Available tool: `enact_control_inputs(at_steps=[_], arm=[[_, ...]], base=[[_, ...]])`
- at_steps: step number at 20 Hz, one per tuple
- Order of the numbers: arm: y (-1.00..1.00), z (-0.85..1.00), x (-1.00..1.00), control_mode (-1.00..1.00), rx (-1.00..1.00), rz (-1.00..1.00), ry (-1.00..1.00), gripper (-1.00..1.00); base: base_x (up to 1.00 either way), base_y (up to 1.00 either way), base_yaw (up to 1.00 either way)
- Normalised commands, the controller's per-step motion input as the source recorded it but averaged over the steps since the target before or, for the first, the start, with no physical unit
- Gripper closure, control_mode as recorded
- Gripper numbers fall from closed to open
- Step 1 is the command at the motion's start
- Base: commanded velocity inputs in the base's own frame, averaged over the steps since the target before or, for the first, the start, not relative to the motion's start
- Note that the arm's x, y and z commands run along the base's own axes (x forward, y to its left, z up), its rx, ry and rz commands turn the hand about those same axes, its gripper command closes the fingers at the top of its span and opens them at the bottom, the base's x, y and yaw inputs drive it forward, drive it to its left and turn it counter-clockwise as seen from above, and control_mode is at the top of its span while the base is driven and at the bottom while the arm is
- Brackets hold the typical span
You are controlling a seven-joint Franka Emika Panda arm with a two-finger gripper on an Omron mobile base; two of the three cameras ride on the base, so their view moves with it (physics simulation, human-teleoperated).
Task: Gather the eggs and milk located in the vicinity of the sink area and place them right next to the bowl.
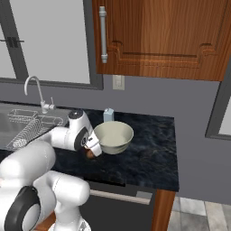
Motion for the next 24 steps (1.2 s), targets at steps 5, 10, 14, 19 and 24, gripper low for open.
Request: enact_control_inputs(at_steps=[5,10,14,19,24], arm=[[0.0,0.46,0.0,-1.0,0.0,0.07,-0.02,-1.0],[0.0,0.51,0.0,-1.0,-0.02,0.13,0.0,-1.0],[0.0,0.56,0.0,-1.0,-0.08,0.19,-0.03,-1.0],[0.0,0.49,0.03,-1.0,-0.17,0.21,-0.01,-1.0],[0.0,0.39,0.08,-1.0,-0.22,0.2,0.0,-1.0]], base=[[0.0,0.0,0.0],[0.0,0.0,0.0],[0.0,0.0,0.0],[0.0,0.0,0.0],[0.0,0.0,0.0]])
